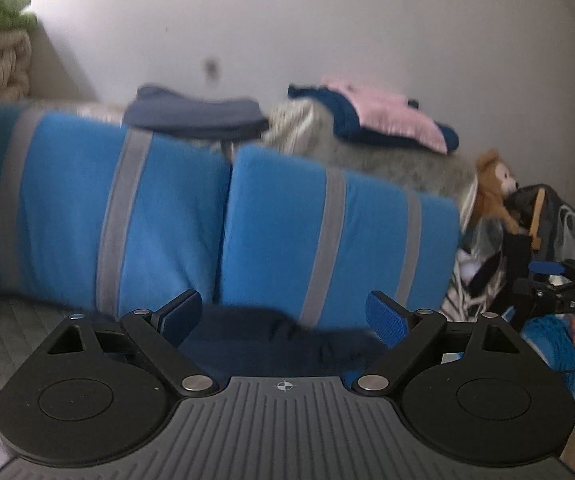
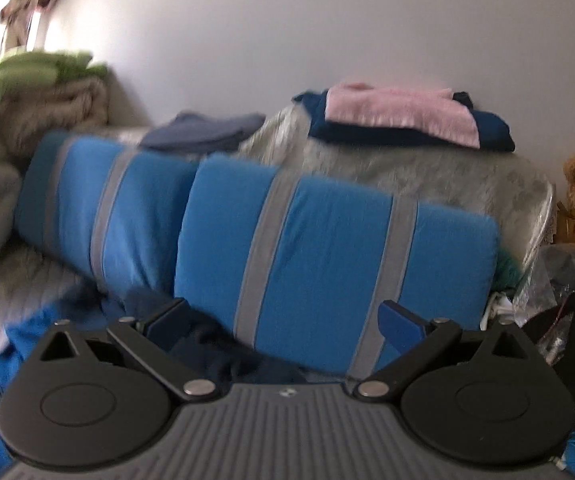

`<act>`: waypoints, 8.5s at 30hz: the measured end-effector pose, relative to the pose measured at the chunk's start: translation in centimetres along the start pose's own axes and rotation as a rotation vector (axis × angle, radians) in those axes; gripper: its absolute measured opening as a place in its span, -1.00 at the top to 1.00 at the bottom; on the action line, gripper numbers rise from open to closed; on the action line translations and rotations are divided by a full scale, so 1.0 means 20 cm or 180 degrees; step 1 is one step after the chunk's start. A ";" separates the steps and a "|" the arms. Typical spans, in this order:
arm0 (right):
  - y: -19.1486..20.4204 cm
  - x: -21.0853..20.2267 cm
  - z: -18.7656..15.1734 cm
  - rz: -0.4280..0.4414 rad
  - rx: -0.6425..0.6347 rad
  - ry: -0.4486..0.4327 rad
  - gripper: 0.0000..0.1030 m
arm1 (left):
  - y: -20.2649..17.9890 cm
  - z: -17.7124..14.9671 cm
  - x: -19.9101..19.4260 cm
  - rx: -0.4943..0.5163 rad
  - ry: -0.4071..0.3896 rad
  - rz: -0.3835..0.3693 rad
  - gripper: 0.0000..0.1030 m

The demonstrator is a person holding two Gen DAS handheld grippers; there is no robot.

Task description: Fold clothes

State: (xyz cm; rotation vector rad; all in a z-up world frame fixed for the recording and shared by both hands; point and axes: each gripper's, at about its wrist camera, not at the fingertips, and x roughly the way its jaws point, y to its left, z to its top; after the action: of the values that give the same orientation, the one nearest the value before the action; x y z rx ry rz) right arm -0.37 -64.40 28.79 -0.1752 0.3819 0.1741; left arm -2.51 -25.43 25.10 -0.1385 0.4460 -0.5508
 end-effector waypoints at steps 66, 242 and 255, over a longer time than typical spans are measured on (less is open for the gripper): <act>0.77 0.53 -0.90 0.1095 -0.1397 0.1963 0.38 | 0.13 -0.61 0.33 -0.0701 0.0541 -0.0418 -0.75; 0.82 0.42 -0.80 0.1326 -0.1424 0.1289 -0.35 | 0.03 -0.60 0.34 -0.0620 0.0707 -0.0572 -0.75; 0.90 0.58 -0.84 0.1465 -0.1411 0.1554 -0.22 | 0.02 -0.60 0.34 -0.0623 0.0727 -0.0579 -0.75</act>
State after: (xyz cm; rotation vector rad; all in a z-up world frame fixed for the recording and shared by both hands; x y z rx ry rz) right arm 0.55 -48.72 6.56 -0.5722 0.8676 0.6785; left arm -2.47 -28.79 11.72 -0.3079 0.7148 -0.7047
